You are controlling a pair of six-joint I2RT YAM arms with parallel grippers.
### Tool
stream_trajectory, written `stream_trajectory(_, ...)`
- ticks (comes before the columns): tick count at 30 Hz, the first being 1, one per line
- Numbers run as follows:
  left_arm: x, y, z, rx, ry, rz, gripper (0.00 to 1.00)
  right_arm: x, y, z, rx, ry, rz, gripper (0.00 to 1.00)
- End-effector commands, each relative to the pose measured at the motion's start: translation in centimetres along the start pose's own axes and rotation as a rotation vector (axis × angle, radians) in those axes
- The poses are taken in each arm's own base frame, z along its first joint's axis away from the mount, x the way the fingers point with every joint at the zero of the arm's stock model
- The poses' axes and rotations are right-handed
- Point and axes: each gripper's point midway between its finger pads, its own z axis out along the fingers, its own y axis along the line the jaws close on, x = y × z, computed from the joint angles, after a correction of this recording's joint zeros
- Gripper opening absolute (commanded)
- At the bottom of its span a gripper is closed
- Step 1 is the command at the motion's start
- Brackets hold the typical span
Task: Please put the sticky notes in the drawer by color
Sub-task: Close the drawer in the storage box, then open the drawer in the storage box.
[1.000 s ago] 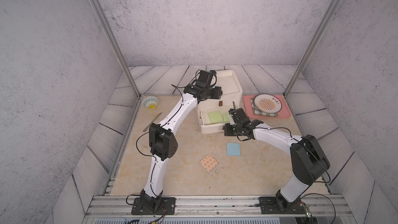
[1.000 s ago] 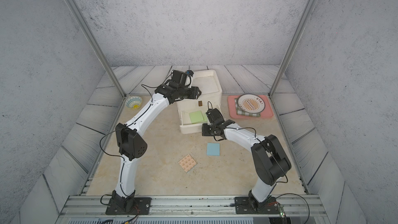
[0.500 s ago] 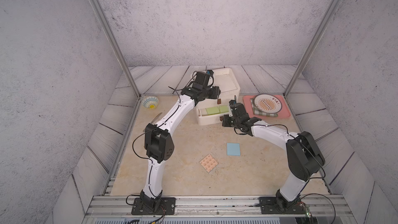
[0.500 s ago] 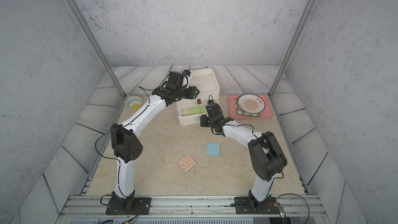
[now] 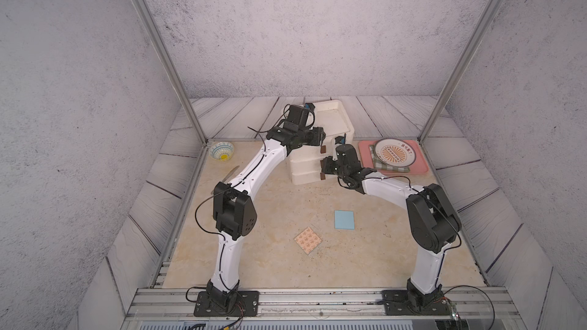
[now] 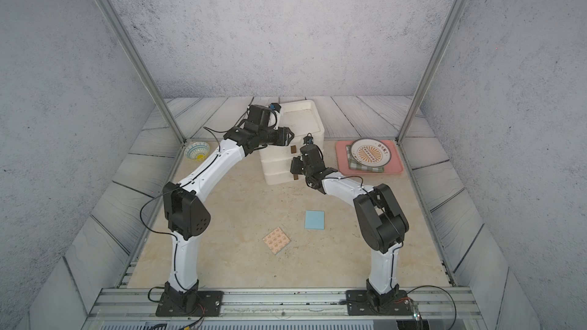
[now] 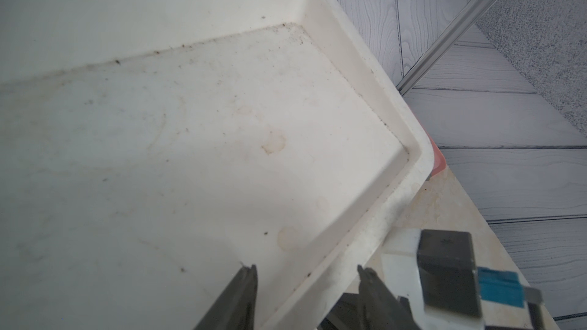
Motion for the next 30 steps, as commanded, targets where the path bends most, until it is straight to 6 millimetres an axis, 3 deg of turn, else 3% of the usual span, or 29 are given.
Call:
stream_trajectory(1, 10.5, 2.0, 1.7, -0.044, 0.374, -0.103, 0.56, -1.7, 0.9, 1.3, -0.056, -0.108, -0.037, 0.06)
stream_trajectory(5, 10.3, 2.4, 0.6, -0.052, 0.381, -0.099, 0.57, -2.0, 1.4, 1.4, -0.075, -0.094, -0.058, 0.07)
stream_trajectory(9, 9.5, 2.4, -1.0, -0.059, 0.368, -0.094, 0.61, -1.6, 1.1, -1.2, -0.069, -0.08, -0.07, 0.11)
stream_trajectory(12, 8.5, 2.0, -2.8, -0.057, 0.339, -0.091, 0.65, 0.2, 0.8, -3.7, -0.073, -0.003, -0.071, 0.21)
stream_trajectory(16, 6.3, 1.3, -4.5, -0.039, 0.256, -0.079, 0.74, 4.1, 0.4, -4.9, -0.086, 0.16, -0.088, 0.38)
stream_trajectory(18, 5.3, 1.4, -4.9, -0.05, 0.228, -0.072, 0.79, 5.9, -0.2, -4.7, -0.087, 0.199, -0.086, 0.43)
stream_trajectory(22, 3.6, 1.5, -4.1, -0.047, 0.221, -0.067, 0.8, 8.0, -1.2, -2.9, -0.071, 0.246, -0.069, 0.54)
stream_trajectory(30, 0.1, 1.7, -1.8, -0.035, 0.172, -0.058, 0.79, 8.6, -0.7, 1.0, -0.116, 0.246, -0.059, 0.56)
